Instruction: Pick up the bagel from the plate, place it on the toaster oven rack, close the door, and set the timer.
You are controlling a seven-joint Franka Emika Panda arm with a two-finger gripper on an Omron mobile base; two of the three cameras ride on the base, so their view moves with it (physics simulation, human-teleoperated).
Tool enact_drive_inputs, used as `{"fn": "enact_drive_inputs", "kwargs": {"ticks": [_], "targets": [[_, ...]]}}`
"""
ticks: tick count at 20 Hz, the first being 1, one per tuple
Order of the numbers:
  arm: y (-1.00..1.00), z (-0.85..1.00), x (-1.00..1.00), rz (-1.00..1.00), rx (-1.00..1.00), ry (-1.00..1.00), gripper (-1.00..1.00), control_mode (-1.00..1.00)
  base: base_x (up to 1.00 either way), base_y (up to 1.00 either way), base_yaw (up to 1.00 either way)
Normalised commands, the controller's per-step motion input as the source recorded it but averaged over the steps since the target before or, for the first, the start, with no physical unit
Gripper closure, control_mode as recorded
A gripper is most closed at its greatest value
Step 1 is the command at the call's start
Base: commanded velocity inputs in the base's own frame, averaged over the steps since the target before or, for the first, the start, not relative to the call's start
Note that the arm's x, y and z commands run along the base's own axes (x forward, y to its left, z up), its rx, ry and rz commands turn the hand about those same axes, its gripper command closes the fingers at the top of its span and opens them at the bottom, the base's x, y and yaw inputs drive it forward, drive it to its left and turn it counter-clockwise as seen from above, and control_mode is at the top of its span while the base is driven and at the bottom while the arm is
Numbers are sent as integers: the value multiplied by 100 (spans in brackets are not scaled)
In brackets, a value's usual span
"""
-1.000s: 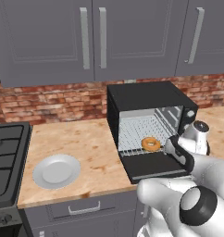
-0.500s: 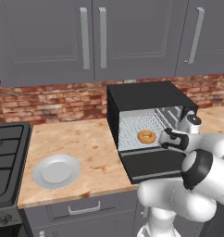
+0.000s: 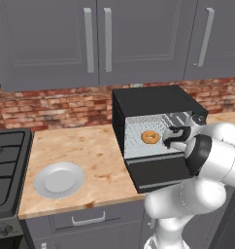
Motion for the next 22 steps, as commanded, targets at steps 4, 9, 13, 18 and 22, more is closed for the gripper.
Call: {"fn": "enact_drive_inputs", "kwargs": {"ticks": [4,9,13,18,22], "targets": [[0,2,9,-18,8,0,-100,-100,0,0,0],[-13,28,-49,-14,5,0,-100,-100,0,0,0],[-35,55,-76,-3,3,2,-100,-100,0,0,0],[-29,36,-59,0,4,19,-100,-100,0,0,0],[-17,11,-53,0,10,26,-100,-100,0,0,0]]}}
